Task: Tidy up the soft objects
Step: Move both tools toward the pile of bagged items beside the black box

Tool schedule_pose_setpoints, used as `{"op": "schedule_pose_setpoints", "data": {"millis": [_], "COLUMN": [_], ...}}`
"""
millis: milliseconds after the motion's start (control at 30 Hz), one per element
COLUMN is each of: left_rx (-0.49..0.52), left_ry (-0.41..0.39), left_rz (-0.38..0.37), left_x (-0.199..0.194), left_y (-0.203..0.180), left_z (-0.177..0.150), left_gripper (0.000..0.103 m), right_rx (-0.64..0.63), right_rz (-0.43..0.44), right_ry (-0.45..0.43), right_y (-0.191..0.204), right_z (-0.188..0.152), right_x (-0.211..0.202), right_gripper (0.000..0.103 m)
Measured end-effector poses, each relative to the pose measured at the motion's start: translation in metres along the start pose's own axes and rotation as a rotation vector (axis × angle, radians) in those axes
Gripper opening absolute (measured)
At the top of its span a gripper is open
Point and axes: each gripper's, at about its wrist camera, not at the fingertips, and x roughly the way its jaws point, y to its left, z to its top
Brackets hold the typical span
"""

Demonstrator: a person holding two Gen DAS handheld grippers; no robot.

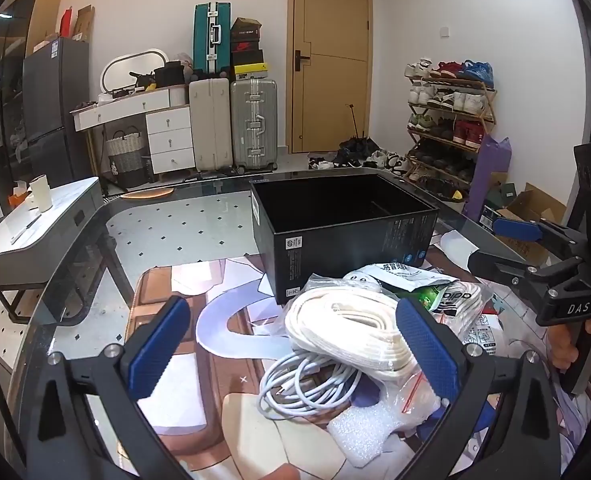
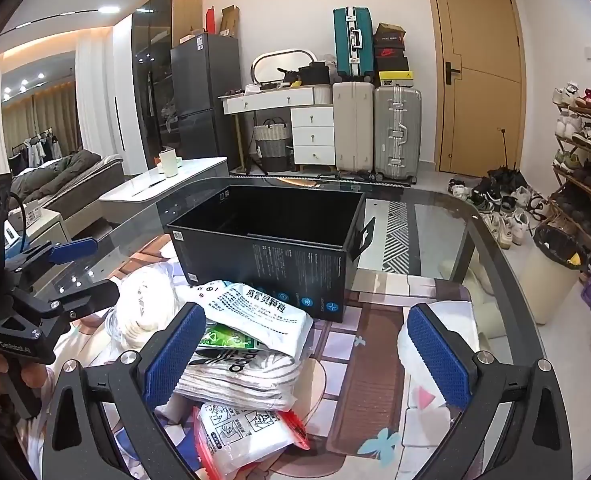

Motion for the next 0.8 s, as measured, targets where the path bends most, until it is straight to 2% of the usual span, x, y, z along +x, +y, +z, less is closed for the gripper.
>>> {"op": "schedule_pose_setpoints", "data": {"millis": [367,800], "left_rx": [0.054,0.100], "left_ry": [0.077,0.115], "left_rz": [-0.040,-0.103], "left_x": [0.012,0.019], "left_y": [-0.013,-0.030], "left_z": [-0.003,-0.004], "left_gripper": [0.103,0.103], "right_rx": [0.017,-0.048], "right_rz": [0.044,0.061], "right_ry": [0.133,0.201], "right_y": [-0.004,0.011], "right_z": [-0.012,-0.025], "right_x": [0.013,0.011], "right_gripper": [0.102,0.102]}}
